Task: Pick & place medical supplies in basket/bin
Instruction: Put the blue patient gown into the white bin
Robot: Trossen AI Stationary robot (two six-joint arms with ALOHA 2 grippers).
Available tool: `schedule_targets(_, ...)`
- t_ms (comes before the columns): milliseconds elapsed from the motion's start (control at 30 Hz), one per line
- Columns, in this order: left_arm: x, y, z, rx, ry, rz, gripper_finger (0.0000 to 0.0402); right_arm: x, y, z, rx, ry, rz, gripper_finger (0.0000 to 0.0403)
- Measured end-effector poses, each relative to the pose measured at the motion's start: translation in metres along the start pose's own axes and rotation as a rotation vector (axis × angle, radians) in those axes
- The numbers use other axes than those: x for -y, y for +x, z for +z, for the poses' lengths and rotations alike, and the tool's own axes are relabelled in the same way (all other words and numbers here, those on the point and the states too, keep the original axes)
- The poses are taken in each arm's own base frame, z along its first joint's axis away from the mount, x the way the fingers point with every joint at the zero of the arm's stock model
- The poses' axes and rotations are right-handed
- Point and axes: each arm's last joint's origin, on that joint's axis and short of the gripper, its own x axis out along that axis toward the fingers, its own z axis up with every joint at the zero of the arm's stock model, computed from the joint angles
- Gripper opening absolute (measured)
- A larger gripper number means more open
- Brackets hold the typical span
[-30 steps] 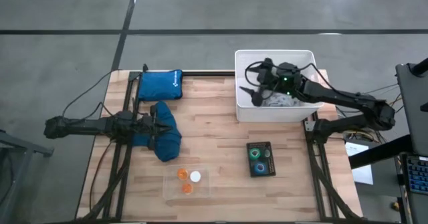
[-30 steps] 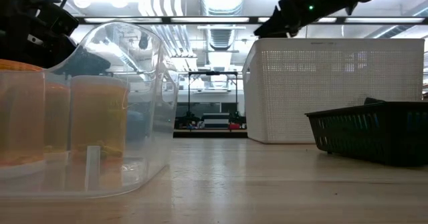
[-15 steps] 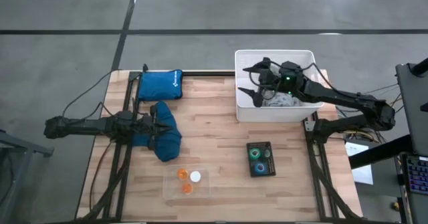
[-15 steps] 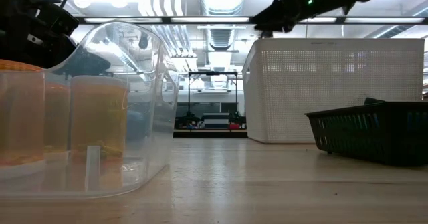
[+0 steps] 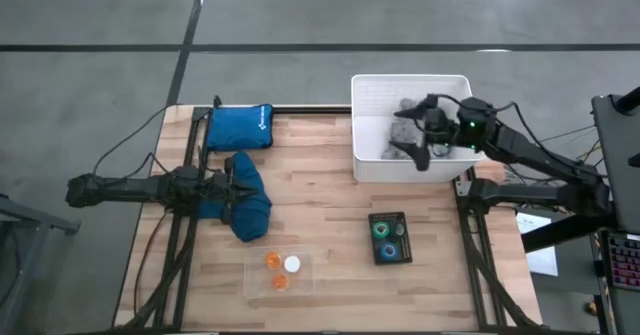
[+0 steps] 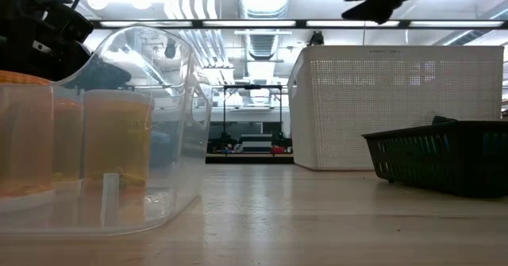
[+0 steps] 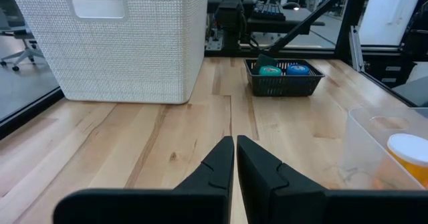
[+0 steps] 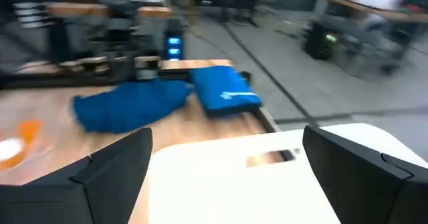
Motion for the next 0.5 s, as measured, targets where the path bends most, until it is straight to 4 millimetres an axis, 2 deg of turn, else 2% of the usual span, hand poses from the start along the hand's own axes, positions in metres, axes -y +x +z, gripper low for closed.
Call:
schedule_targets(200,0.0,0.0,0.0,0.0,0.001,0.0,0.0026,-0.016,-0.02,-0.005,0.082,-0.091,0.19,0.0384)
schedule_targets(333,0.0,0.0,0.0,0.0,0.003,0.0,0.0026,-0.025,-0.032,-0.006,0.115,-0.052,0.244,0.0384)
schedule_targets(500,0.0,0.0,0.0,0.0,0.003,0.0,0.0026,-0.041,-0.036,-0.014,0.11,-0.027,0.365,0.0384)
